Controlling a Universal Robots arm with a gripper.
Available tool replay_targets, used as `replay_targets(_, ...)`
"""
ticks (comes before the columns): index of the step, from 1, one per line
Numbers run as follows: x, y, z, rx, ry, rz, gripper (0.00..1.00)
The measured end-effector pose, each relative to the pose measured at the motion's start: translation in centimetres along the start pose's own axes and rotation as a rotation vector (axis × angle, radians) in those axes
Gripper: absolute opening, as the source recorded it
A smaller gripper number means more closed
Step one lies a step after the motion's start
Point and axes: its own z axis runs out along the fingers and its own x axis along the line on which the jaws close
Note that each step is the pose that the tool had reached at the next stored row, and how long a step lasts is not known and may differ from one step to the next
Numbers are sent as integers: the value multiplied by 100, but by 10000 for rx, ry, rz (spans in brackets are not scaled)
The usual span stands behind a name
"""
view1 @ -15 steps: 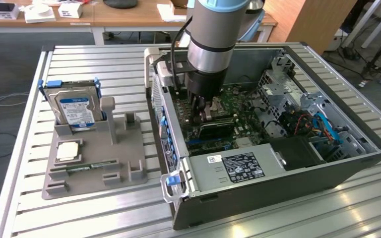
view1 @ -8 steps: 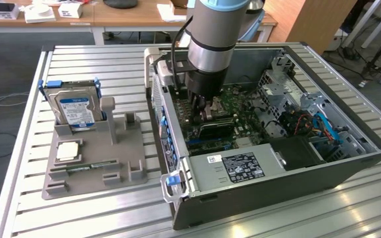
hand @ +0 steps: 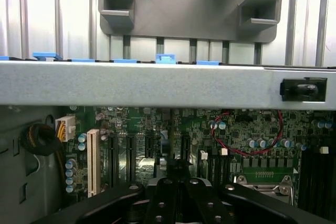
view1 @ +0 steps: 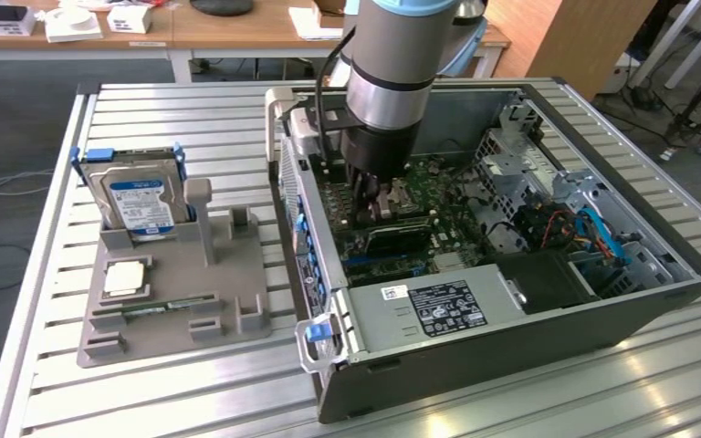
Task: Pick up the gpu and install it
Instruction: 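Press down on the gpu until it lock into place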
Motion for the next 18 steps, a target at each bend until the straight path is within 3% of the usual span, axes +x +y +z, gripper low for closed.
replay_targets(11,-1,-184,3,1,0,1,11)
replay_targets(18,0,-186,36,1,-1,2,11)
